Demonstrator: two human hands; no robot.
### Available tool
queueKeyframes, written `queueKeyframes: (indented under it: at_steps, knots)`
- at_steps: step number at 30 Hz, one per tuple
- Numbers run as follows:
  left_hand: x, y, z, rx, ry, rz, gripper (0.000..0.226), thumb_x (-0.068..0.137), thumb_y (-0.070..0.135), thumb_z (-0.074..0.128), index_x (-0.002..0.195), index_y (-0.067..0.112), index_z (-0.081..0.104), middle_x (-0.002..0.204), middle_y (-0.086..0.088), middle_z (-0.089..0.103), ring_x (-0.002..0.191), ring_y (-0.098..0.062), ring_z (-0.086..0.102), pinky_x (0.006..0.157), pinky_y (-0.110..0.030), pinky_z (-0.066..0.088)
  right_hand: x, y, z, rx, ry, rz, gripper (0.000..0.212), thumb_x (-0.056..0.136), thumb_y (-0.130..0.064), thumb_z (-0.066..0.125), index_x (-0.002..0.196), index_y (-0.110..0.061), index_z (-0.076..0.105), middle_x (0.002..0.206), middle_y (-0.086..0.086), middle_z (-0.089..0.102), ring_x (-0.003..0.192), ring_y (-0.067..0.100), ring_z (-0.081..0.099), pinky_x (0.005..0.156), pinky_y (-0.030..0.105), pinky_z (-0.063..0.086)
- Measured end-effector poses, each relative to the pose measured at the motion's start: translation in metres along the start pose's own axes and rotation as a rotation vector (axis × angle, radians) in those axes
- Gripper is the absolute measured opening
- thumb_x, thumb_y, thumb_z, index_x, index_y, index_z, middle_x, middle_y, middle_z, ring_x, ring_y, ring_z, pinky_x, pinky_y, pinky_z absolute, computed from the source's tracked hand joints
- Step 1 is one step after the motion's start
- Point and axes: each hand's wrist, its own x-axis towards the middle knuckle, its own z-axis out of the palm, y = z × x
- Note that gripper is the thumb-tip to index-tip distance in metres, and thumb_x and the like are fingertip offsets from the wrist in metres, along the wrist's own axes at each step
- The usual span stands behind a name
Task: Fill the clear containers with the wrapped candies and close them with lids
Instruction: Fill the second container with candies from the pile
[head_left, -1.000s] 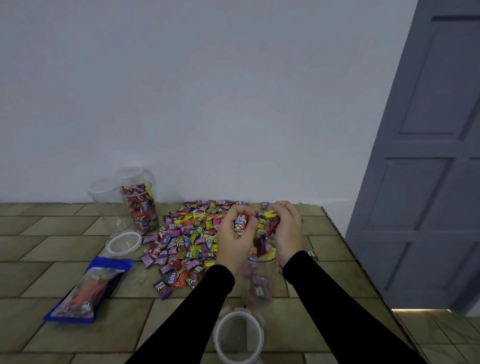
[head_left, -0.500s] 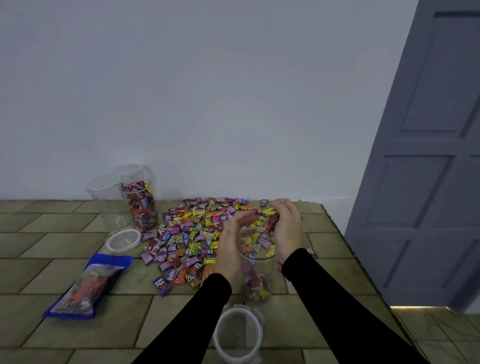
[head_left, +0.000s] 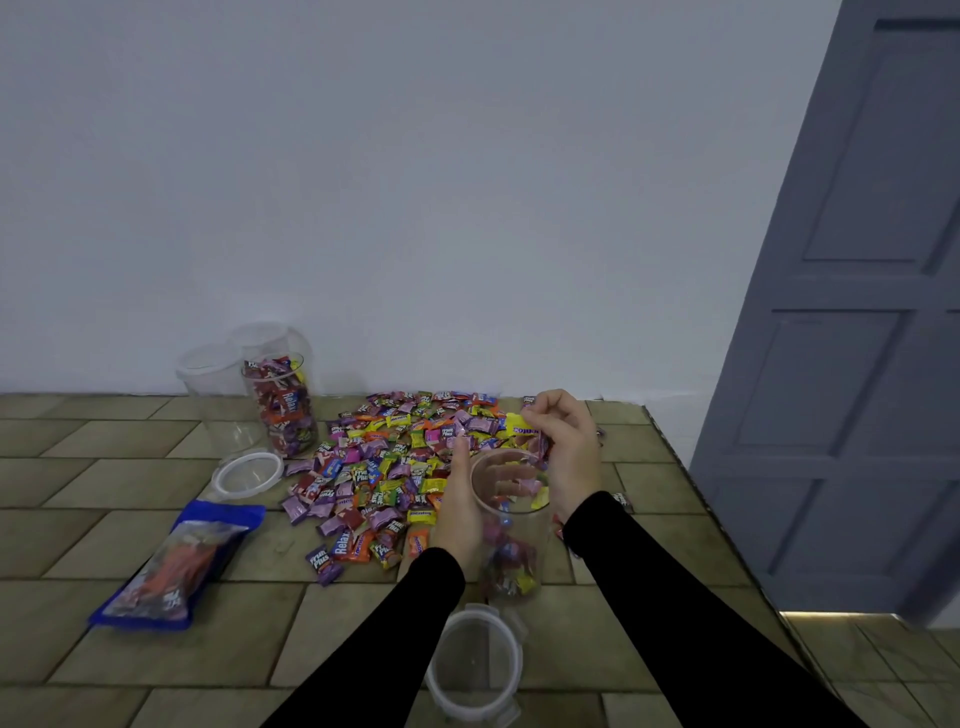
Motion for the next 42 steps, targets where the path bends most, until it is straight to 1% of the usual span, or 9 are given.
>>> queueKeyframes:
  at_steps: [5,15,19,24,26,29,32,34,42]
  knots:
    - [-0.003,0.0,0.002,-0.044,-0.001,-0.019,0.081,0.087,0.064,0.03,0.103,-0.009,0.063,0.082,-0.021,0.07,0.064,-0.025,0.067,0.056,-0.027,0.055,0.0,-0.001,0.0,0.01,-0.077,-0.017,0.011,0.058,-0.005,0.055,0.063,-0.006,0.046,0.061,0.006,0.049,0.051,0.01,0.049,0.048,0.016,0.04]
    - [0.003,0.0,-0.009,0.049,-0.097,-0.054,0.09,0.08,0.068,0.027,0.112,-0.009,0.061,0.089,-0.017,0.069,0.068,-0.021,0.065,0.053,-0.027,0.053,0.009,-0.013,0.003,-0.132,-0.009,0.14,0.022,0.095,-0.01,0.051,0.072,-0.01,0.052,0.066,0.003,0.055,0.045,0.012,0.046,0.038,0.015,0.033]
    - [0.012,0.006,-0.025,0.133,-0.046,-0.034,0.084,0.089,0.067,0.019,0.117,0.001,0.064,0.11,-0.016,0.07,0.094,-0.03,0.066,0.083,-0.048,0.055,0.027,-0.014,-0.014,-0.124,0.077,0.124,0.022,0.096,-0.011,0.049,0.074,-0.011,0.051,0.068,0.004,0.056,0.045,0.012,0.046,0.04,0.015,0.035]
    - [0.046,-0.004,-0.045,0.661,0.031,0.156,0.03,0.1,0.04,0.046,0.102,0.017,0.066,0.111,-0.007,0.066,0.108,-0.027,0.062,0.088,-0.035,0.053,0.027,0.045,-0.054,-0.615,0.109,0.079,0.018,0.095,-0.027,0.052,0.08,-0.017,0.054,0.083,0.002,0.054,0.082,0.021,0.05,0.07,0.033,0.039]
    - [0.067,-0.012,-0.052,1.07,-0.07,0.301,0.048,0.089,0.058,0.041,0.108,0.02,0.064,0.116,-0.003,0.058,0.112,-0.021,0.053,0.094,-0.032,0.043,0.023,0.071,-0.07,-1.09,0.029,0.098,0.023,0.094,-0.041,0.051,0.104,-0.021,0.056,0.117,0.003,0.052,0.112,0.025,0.047,0.091,0.038,0.038]
    - [0.09,-0.022,-0.052,1.558,-0.197,0.38,0.075,0.08,0.067,0.019,0.131,0.025,0.053,0.139,-0.002,0.043,0.129,-0.021,0.035,0.102,-0.03,0.027,0.019,0.097,-0.084,-1.567,-0.151,0.2,0.061,0.092,-0.059,0.034,0.144,-0.028,0.03,0.158,0.01,0.01,0.146,0.033,0.007,0.114,0.054,0.013]
    - [0.098,-0.031,-0.04,1.748,-0.269,0.312,0.062,0.091,0.063,0.032,0.146,0.034,0.035,0.156,0.0,0.023,0.143,-0.023,0.018,0.114,-0.048,0.019,0.024,0.114,-0.097,-1.637,-0.205,0.226,0.078,0.082,-0.072,0.008,0.151,-0.037,0.009,0.16,0.011,-0.011,0.146,0.037,-0.011,0.115,0.056,0.002]
    - [0.107,-0.041,-0.034,1.784,-0.305,0.301,0.06,0.094,0.059,0.04,0.149,0.041,0.024,0.159,0.003,0.013,0.146,-0.023,0.009,0.116,-0.055,0.012,0.036,0.122,-0.105,-1.58,-0.168,0.254,0.069,0.091,-0.069,0.023,0.151,-0.04,0.004,0.16,0.013,-0.012,0.146,0.038,-0.012,0.116,0.055,0.001]
    - [0.157,-0.059,-0.006,1.843,-0.248,0.23,0.066,0.093,0.068,0.022,0.152,0.038,0.013,0.163,0.0,0.002,0.149,-0.026,-0.001,0.115,-0.057,-0.001,0.098,0.131,-0.121,-1.48,-0.183,0.107,0.085,0.073,-0.064,-0.006,0.151,-0.037,0.014,0.161,0.006,-0.009,0.148,0.03,-0.004,0.117,0.047,0.008]
